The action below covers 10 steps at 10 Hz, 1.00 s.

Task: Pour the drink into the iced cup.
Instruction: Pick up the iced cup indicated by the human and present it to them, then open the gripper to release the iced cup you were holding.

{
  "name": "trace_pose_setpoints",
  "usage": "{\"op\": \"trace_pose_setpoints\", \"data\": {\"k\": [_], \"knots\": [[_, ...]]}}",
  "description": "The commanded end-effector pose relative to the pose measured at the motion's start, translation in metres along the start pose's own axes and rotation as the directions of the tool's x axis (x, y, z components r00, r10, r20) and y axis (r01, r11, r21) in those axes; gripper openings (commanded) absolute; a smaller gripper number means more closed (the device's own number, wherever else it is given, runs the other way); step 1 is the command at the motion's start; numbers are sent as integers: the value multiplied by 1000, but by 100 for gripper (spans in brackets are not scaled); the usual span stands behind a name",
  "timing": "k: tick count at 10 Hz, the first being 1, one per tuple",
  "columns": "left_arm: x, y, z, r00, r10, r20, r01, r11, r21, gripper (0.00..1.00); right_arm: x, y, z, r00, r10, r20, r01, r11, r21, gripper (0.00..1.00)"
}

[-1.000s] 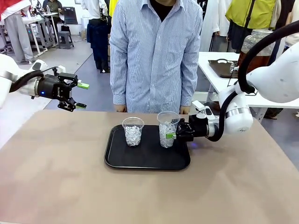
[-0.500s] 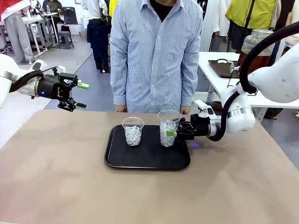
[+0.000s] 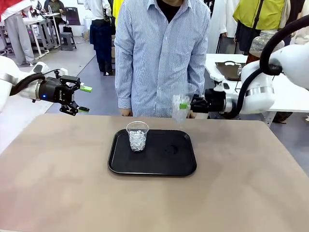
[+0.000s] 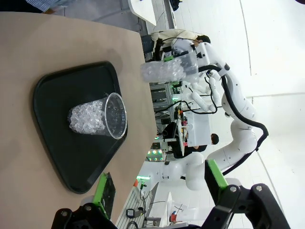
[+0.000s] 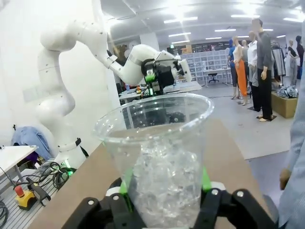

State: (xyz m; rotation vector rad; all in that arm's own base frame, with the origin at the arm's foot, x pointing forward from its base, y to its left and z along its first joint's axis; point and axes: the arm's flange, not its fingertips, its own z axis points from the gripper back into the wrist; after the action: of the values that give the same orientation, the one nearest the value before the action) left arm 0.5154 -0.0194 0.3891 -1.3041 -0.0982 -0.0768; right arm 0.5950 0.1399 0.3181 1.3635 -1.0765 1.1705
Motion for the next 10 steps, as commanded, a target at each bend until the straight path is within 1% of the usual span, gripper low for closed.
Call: {"op": "trace_pose_setpoints", "data": {"k": [1, 2, 3, 4, 10], "knots": [[-2, -1, 1, 1000, -1, 1, 1, 1000, -1, 100, 17, -15, 0, 999, 1, -34, -1, 1000, 17, 63], [-2, -1, 1, 1000, -1, 1, 1, 1000, -1, 100, 21, -17, -1, 999, 13, -53, -12, 1000, 23, 63], [-2, -1, 1, 1000, -1, 1, 1, 1000, -1, 100, 22, -16, -2, 999, 18, -51, -17, 1000, 26, 63], [-2, -1, 1, 1000, -1, 1, 1, 1000, -1, 100, 19, -10, 1, 999, 27, -21, -27, 1000, 8, 63], [-2, -1, 1, 1000, -1, 1, 1, 1000, -1, 100, 19, -10, 1, 999, 27, -21, -27, 1000, 8, 63]]}}
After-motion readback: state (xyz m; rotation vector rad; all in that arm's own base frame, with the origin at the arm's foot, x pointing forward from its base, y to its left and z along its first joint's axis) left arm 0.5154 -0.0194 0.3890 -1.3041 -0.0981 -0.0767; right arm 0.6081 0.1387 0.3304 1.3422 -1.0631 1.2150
